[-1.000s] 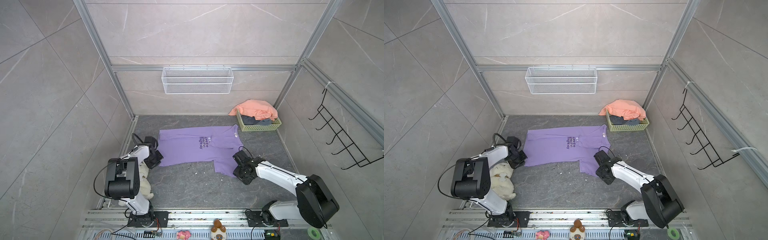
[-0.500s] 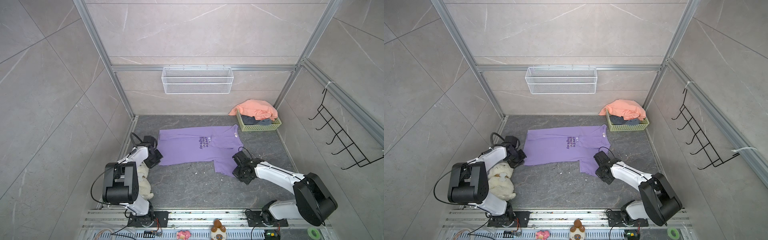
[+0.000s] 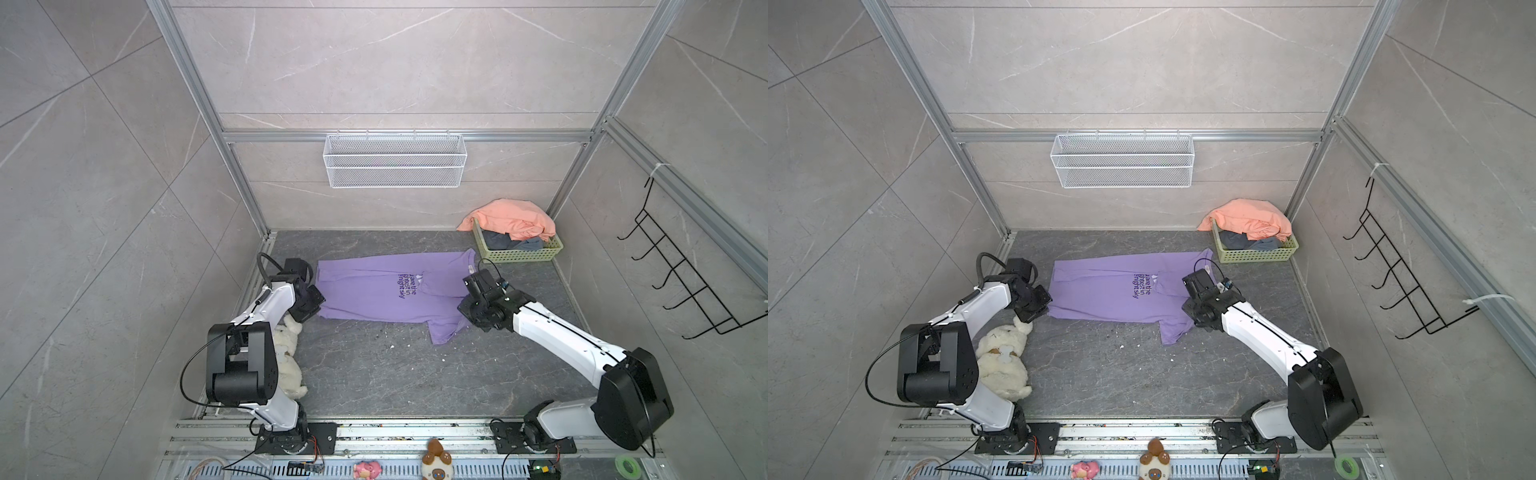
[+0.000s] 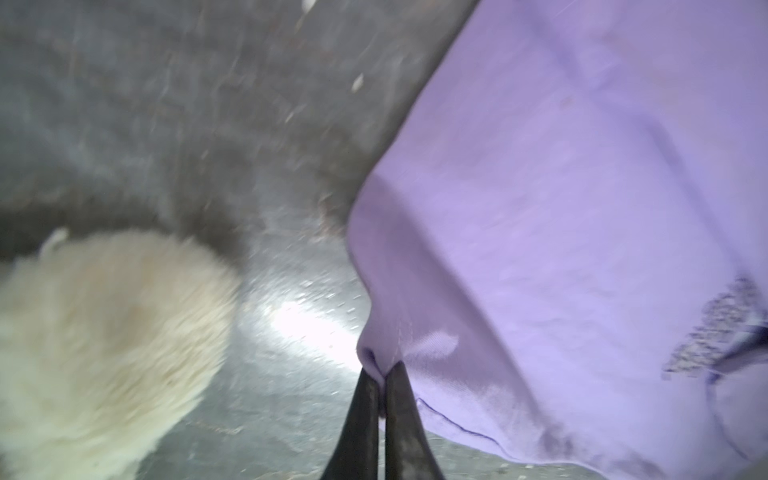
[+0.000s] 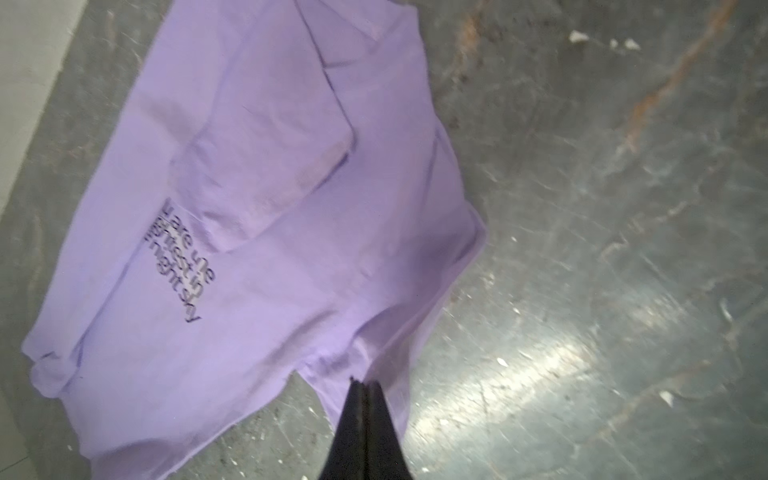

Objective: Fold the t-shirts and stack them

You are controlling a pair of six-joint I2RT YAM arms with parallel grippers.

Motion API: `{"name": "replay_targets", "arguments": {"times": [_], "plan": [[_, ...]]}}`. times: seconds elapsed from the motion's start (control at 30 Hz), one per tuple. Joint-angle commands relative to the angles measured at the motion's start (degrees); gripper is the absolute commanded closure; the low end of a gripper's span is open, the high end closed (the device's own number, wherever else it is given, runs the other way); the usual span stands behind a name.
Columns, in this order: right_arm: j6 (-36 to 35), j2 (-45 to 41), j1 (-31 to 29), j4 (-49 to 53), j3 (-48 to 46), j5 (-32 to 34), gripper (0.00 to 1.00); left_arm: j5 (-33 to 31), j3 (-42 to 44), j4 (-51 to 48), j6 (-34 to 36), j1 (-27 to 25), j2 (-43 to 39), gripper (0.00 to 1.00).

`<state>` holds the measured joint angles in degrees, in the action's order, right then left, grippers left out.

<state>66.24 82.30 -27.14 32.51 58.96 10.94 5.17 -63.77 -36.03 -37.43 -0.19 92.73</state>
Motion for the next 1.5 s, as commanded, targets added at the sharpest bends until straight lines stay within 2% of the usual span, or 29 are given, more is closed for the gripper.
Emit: {"name": "replay_targets", "arguments": {"times": [0.0, 0.33, 0.57, 0.73, 1.0, 1.47], "plan": [[-4.1, 4.4, 2.4, -3.3, 4.6, 0.4, 1.00, 3.1, -4.5, -0.9, 1.5, 0.6, 2.7, 1.00], [-13.8, 20.2, 7.5, -4.6, 27.0, -3.2, 1.00, 7.3, -14.8, 0.2, 1.6, 1.6, 13.1, 1.00], [-15.2, 28.8, 9.8, -3.7, 37.3, -5.4, 1.00, 10.6, -22.1, 0.0, 1.5, 2.7, 19.8, 1.00], [-15.9, 33.7, 10.2, -2.6, 43.3, -5.5, 1.00, 11.7, -24.0, 0.7, 0.2, 3.5, 22.8, 1.00], [-14.9, 37.7, 11.6, -1.3, 47.8, -5.4, 1.00, 12.1, -24.7, 2.0, -1.7, 4.1, 24.7, 1.00], [-15.0, 34.3, 13.7, 0.2, 45.1, -2.5, 1.00, 10.0, -20.2, 3.3, -1.5, 5.6, 20.5, 1.00]]}}
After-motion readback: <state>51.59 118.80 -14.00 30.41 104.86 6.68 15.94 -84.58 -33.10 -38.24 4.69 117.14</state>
